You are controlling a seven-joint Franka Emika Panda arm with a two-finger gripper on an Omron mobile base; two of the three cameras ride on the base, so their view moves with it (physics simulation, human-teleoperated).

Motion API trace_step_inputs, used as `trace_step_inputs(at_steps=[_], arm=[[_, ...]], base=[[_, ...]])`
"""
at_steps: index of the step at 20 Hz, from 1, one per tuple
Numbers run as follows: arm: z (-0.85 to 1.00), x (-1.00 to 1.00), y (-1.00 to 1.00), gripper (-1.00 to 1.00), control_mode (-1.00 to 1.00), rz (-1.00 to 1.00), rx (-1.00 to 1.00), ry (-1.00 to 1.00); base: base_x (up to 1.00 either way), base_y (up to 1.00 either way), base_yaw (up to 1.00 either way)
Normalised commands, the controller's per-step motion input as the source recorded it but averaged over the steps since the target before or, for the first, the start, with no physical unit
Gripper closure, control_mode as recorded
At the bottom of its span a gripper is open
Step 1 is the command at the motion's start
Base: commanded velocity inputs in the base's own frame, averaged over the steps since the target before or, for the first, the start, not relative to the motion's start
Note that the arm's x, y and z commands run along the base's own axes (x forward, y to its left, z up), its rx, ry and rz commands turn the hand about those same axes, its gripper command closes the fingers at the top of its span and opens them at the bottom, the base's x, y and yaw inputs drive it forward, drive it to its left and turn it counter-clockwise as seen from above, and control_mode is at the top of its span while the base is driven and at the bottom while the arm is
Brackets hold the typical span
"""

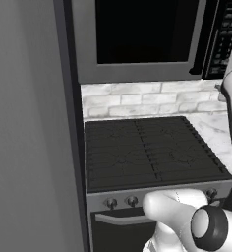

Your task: Remove the tangerine from the bowl and place it on the small plate. Then place the bowl with only the shrimp in the microwave, close the door, and press the start button to microwave the shrimp.

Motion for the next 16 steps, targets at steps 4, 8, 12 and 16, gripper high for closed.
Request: trace_step_inputs(at_steps=[4, 8, 12, 16], arm=[[-0.36, 0.00, -0.75, -1.00, -1.00, -0.03, 0.01, 0.00], [-0.15, 0.02, -0.16, -1.00, -1.00, 0.03, 0.02, 0.00], [-0.08, 0.00, 0.00, -1.00, -1.00, 0.21, 0.01, 0.00], [-0.15, 0.00, 0.00, -1.00, -1.00, 0.16, 0.00, 0.00]], base=[[0.00, 0.00, 0.00], [0.00, 0.00, 0.00], [0.00, 0.00, 0.00], [0.00, 0.00, 0.00]])
